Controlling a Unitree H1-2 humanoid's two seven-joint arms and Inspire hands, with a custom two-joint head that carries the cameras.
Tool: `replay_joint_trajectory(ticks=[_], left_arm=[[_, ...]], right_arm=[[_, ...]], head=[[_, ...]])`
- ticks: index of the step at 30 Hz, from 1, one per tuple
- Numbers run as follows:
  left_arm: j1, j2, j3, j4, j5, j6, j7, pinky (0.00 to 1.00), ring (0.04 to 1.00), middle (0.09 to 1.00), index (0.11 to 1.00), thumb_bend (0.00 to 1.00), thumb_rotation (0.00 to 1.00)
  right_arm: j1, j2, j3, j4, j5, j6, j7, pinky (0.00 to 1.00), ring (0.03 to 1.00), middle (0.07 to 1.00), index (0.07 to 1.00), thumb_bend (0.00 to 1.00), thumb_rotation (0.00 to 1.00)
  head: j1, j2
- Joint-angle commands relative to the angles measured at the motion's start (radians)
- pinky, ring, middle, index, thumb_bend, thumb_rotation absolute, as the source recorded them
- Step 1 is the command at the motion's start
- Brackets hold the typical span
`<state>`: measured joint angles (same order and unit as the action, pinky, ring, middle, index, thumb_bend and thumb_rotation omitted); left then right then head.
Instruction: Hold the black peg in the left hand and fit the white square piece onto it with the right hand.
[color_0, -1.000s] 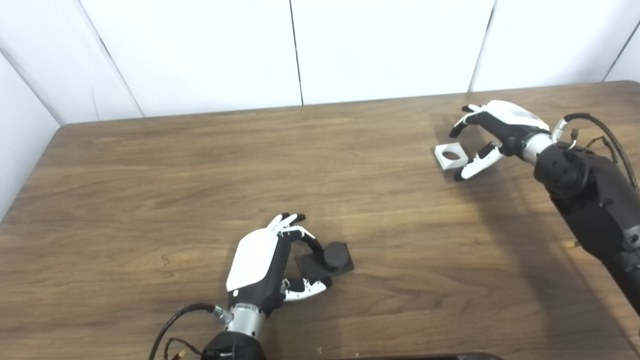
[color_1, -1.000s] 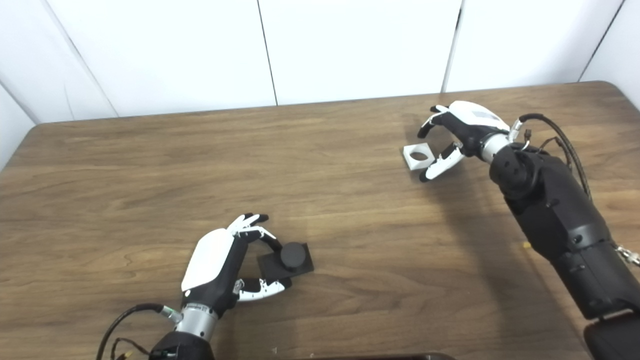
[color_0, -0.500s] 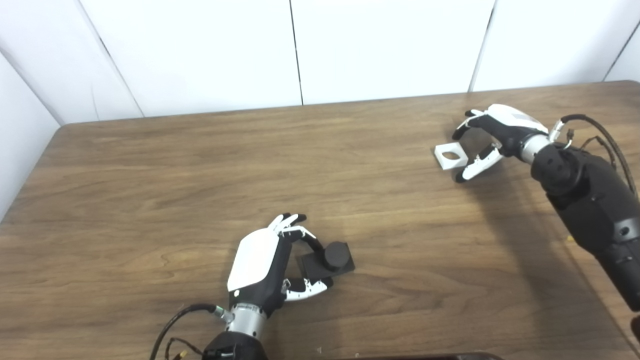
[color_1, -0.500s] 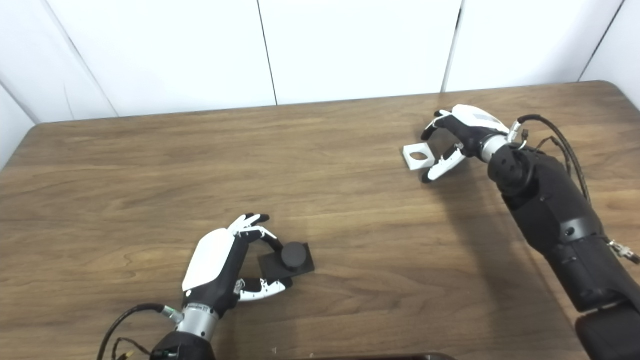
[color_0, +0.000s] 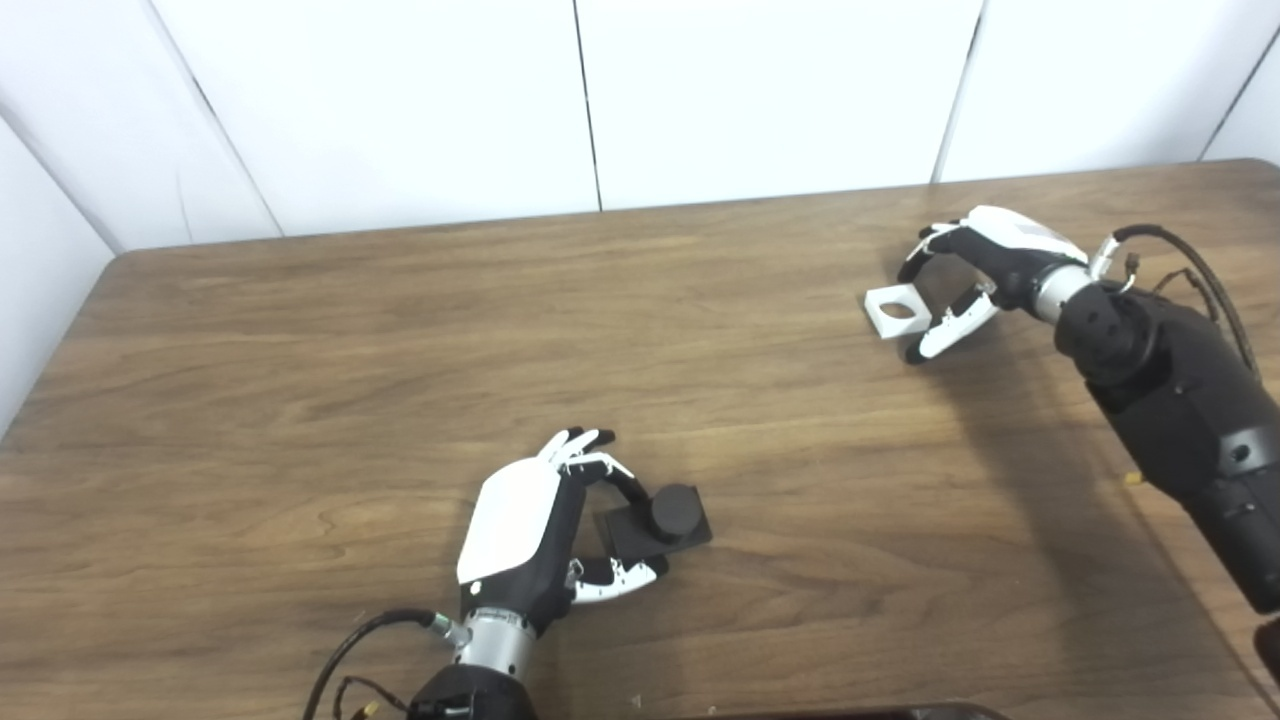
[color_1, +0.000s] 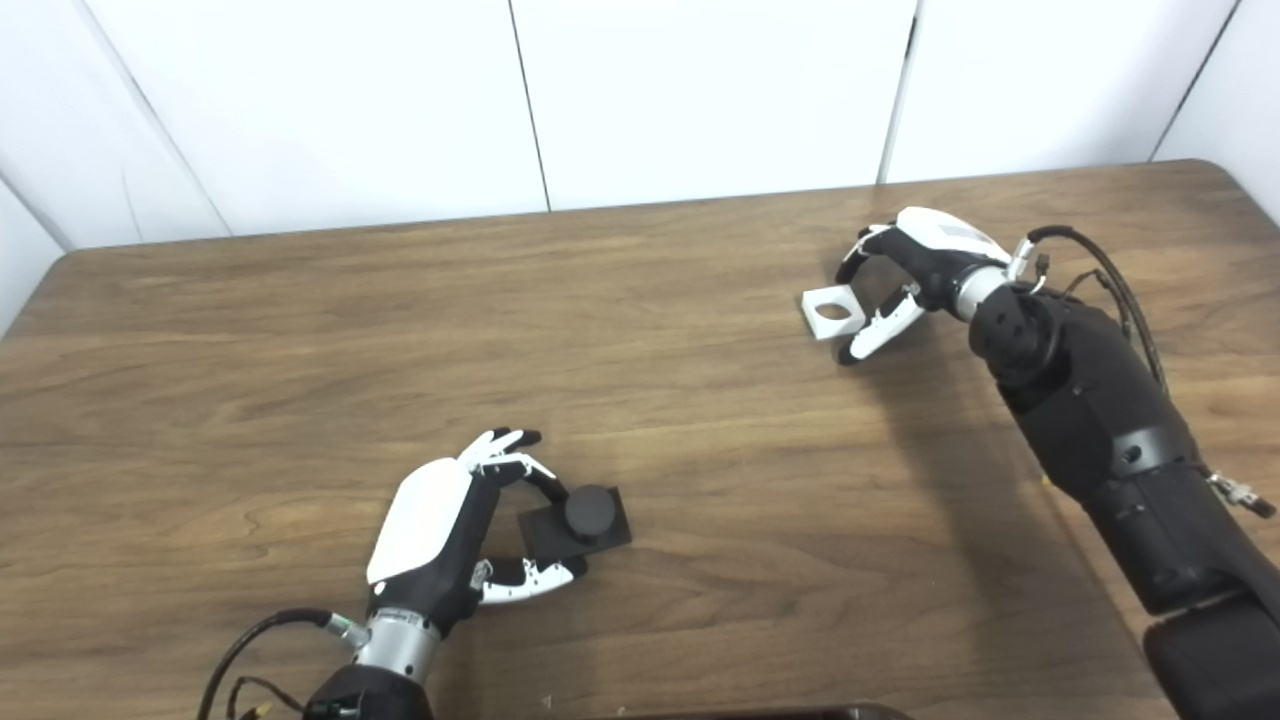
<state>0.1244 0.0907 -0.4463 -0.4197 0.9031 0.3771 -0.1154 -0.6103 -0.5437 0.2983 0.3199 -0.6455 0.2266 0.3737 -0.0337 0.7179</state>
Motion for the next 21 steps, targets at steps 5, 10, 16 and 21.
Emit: replay_joint_trajectory(ticks=[5, 10, 16, 21], left_arm=[[0.022, -0.035, -0.023, 0.015, 0.0, -0.001, -0.021, 0.83, 0.937, 0.882, 0.495, 0.5, 0.07], [0.021, -0.038, -0.026, 0.021, 0.007, -0.003, -0.013, 0.82, 0.932, 0.875, 0.494, 0.5, 0.07], [0.018, -0.037, -0.031, 0.024, 0.014, -0.001, -0.01, 0.82, 0.928, 0.872, 0.494, 0.5, 0.07], [0.019, -0.038, -0.035, 0.024, 0.014, 0.007, -0.01, 0.82, 0.931, 0.873, 0.494, 0.5, 0.07]], right_arm=[[-0.065, -0.002, 0.019, -0.017, -0.007, -0.024, 0.005, 1.0, 1.0, 0.938, 0.683, 0.84, 0.22], [-0.077, 0.005, 0.03, -0.003, -0.006, -0.013, 0.02, 1.0, 1.0, 0.94, 0.686, 0.84, 0.21], [-0.1, 0.004, 0.055, 0.015, -0.017, -0.006, 0.056, 0.98, 1.0, 0.943, 0.689, 0.83, 0.22], [-0.115, 0.005, 0.071, 0.025, -0.026, -0.008, 0.07, 0.97, 1.0, 0.937, 0.687, 0.81, 0.21]], head=[[0.002, 0.002], [0.004, 0.002], [0.008, 0.003], [0.007, 0.005]])
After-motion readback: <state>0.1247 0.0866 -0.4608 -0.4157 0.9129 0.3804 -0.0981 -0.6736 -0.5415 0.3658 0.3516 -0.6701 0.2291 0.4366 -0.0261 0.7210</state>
